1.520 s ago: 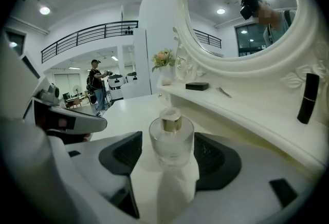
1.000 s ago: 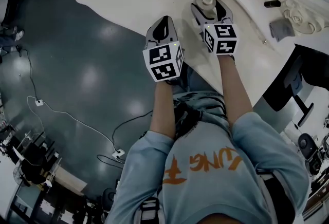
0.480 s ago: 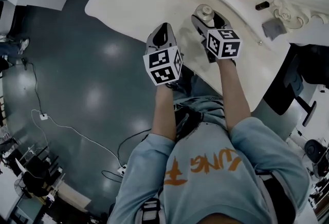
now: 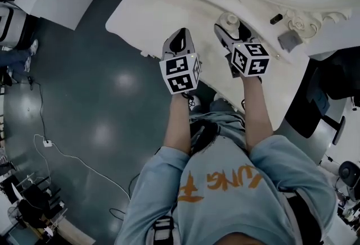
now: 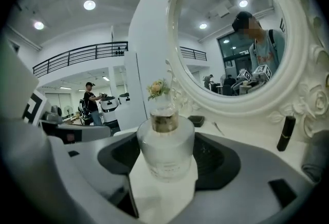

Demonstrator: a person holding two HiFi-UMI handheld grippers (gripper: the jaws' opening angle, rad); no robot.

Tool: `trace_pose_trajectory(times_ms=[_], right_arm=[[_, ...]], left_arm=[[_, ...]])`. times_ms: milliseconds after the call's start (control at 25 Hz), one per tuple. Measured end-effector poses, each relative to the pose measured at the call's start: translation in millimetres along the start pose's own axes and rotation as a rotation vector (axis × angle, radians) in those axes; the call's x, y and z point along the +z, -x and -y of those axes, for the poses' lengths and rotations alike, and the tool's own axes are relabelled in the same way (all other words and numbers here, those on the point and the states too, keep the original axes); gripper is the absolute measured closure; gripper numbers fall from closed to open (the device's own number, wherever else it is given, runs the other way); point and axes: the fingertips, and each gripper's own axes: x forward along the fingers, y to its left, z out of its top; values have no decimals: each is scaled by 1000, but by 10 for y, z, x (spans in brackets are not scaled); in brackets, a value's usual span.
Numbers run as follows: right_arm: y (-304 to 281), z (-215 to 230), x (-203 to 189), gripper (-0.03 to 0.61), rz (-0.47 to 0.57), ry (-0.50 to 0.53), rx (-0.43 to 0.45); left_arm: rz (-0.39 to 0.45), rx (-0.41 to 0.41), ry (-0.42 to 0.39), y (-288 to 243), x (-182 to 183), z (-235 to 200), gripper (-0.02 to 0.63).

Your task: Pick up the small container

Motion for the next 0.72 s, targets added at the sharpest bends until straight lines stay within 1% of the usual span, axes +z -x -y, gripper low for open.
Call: trace_pose_trajectory(times_ms=[240, 440, 600, 720], right_arm=[[159, -161, 511, 258, 95, 85, 6], [293, -237, 888, 257, 172, 143, 4], [374, -287, 1013, 256, 193, 174, 8], [375, -283, 1016, 256, 195, 166, 6]], left_arm=[[86, -14, -39, 98, 427, -15, 592], [166, 5, -64, 138, 726, -50, 592], [195, 5, -64, 172, 811, -31, 592], [214, 45, -63, 204, 832, -88, 592]])
